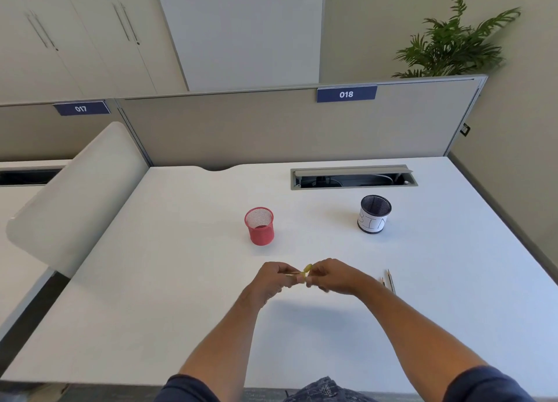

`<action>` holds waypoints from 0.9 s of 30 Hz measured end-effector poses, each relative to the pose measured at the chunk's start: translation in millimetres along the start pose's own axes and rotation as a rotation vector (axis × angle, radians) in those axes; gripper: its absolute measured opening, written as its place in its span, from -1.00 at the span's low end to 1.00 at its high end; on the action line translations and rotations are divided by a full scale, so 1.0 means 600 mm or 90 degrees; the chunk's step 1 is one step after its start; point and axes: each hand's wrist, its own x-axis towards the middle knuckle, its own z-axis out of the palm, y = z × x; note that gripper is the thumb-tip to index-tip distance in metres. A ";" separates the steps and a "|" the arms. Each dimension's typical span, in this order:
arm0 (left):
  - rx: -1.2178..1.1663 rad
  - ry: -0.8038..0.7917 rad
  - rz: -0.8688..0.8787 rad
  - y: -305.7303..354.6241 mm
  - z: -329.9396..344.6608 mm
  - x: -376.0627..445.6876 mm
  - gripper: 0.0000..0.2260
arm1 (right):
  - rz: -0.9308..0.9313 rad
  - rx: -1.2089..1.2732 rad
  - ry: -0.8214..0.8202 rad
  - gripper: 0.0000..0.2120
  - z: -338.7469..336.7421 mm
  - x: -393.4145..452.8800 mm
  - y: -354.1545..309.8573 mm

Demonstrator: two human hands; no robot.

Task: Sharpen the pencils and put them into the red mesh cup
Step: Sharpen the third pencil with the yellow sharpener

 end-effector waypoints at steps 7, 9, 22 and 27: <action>-0.025 0.011 -0.059 0.002 -0.004 -0.001 -0.76 | -0.165 -0.289 0.210 -0.87 0.019 -0.008 0.006; -0.046 0.003 -0.066 0.003 -0.002 -0.004 -0.75 | -0.205 -0.338 0.267 -0.84 0.022 -0.011 0.009; -0.030 -0.009 -0.002 0.009 0.022 0.000 -0.82 | 0.026 -0.169 0.233 -0.79 0.014 -0.015 0.021; -0.007 -0.009 0.042 0.007 0.024 0.002 -0.80 | 0.051 0.123 0.059 -0.70 -0.003 -0.017 0.021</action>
